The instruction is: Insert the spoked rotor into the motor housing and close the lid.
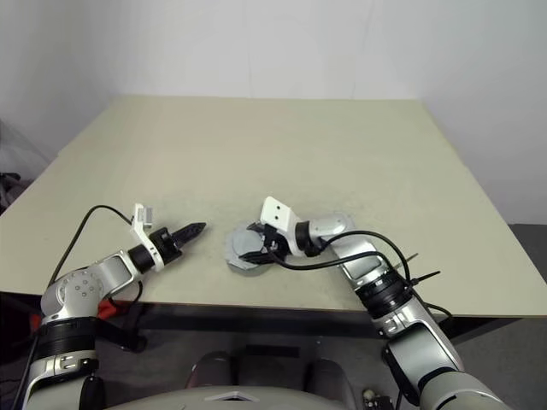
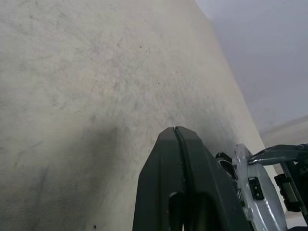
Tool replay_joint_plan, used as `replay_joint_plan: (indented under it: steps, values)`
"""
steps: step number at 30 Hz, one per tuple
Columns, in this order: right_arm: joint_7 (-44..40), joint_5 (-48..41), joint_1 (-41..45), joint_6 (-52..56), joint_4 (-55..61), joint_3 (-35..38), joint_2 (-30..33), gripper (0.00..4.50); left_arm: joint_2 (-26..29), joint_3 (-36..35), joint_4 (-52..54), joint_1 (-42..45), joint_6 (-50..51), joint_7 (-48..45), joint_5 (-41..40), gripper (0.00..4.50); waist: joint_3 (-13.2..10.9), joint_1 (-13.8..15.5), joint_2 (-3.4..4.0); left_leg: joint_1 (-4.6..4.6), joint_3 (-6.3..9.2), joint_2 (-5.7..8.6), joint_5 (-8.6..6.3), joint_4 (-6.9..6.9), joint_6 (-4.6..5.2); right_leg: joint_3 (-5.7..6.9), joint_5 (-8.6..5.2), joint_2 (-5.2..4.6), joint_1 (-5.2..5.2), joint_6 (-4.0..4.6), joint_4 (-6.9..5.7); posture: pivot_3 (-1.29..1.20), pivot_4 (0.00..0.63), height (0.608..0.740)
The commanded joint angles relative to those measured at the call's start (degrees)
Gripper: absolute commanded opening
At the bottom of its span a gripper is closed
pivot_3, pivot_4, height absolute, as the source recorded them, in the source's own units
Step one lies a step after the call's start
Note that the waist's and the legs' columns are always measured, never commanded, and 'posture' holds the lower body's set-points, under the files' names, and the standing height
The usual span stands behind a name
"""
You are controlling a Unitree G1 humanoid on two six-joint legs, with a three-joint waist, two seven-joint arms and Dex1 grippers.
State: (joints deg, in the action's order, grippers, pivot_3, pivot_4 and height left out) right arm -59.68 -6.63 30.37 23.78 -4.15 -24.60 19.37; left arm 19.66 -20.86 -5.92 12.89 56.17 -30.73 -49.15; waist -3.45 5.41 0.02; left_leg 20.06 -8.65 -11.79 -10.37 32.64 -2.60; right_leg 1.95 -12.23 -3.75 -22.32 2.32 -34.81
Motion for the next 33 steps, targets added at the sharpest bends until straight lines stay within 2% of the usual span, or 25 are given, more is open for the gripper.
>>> replay_joint_plan:
  steps: [1,11,28,33]
  values:
    - [-0.75,-0.10,1.36,-1.35,0.14,-0.25,-0.55,2.95,0.65,-0.73,1.56,0.23,-0.84,-0.12,-0.36,0.01,0.00,0.00,0.00,0.00,0.00,0.00,0.00,0.00,0.00,0.00,0.00,0.00,0.00,0.00,0.00,0.00,0.000,0.740]
    - [-1.27,0.77,1.85,-2.20,-2.85,-0.68,-0.91,2.95,0.48,-0.92,1.90,-0.18,-0.92,0.23,-0.50,0.01,0.00,-0.02,0.00,-0.02,0.00,0.00,0.00,0.01,0.00,0.00,0.00,0.00,0.01,0.00,-0.01,0.00,0.000,0.740]
    - [-1.48,1.49,0.91,-3.23,-0.85,-0.56,1.71,2.95,0.43,-0.49,0.98,0.27,-1.57,0.16,-0.19,0.01,0.00,0.02,-0.01,-0.02,0.01,0.00,0.00,0.03,0.01,0.00,0.00,0.00,0.03,0.00,-0.01,0.00,0.000,0.740]
    - [-2.86,-2.66,1.01,-1.15,1.49,1.79,0.71,2.95,0.52,-0.63,1.27,-0.19,-1.66,0.17,-0.28,0.01,0.00,0.02,-0.01,-0.02,0.01,0.00,0.00,0.03,0.01,0.00,0.00,0.00,0.03,0.00,-0.01,0.00,0.000,0.740]
